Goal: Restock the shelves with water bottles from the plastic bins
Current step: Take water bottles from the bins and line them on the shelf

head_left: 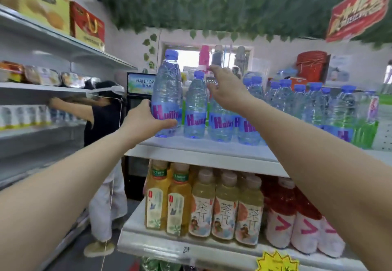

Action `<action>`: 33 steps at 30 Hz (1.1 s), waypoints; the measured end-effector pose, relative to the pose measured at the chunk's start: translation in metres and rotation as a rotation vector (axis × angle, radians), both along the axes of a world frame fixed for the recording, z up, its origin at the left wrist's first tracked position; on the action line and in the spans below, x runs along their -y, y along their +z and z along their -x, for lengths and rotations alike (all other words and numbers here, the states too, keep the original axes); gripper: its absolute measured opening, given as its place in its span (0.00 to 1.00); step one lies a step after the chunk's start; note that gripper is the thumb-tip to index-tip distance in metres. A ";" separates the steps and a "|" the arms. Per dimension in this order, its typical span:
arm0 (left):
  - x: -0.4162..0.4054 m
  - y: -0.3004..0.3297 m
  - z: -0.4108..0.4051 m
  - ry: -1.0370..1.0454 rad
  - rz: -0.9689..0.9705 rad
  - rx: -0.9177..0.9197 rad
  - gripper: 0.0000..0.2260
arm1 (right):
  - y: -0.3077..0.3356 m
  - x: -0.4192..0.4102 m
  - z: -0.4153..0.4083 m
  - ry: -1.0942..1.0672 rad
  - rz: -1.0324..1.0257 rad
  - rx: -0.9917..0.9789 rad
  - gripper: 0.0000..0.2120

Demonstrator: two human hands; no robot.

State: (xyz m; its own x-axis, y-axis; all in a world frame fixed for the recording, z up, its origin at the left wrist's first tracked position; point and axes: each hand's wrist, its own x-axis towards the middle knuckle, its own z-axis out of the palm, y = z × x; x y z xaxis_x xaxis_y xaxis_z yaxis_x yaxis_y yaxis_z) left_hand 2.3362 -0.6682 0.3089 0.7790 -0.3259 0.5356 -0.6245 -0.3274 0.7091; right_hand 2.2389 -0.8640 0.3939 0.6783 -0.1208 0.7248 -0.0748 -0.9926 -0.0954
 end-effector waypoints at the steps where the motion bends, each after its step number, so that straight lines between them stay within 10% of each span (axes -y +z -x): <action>1: 0.000 -0.003 -0.008 0.010 -0.005 -0.008 0.28 | 0.002 -0.003 -0.011 -0.013 0.006 -0.007 0.24; 33: -0.005 -0.017 -0.074 -0.311 -0.037 -0.149 0.29 | -0.007 0.001 -0.094 -0.113 -0.063 -0.036 0.33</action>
State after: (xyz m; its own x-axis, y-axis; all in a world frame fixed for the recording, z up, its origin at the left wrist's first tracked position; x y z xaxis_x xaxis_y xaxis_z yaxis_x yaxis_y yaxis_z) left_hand 2.4101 -0.6632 0.2919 0.7079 -0.5771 0.4072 -0.5892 -0.1645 0.7910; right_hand 2.3326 -0.8649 0.3866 0.6834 -0.2426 0.6886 -0.1903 -0.9698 -0.1528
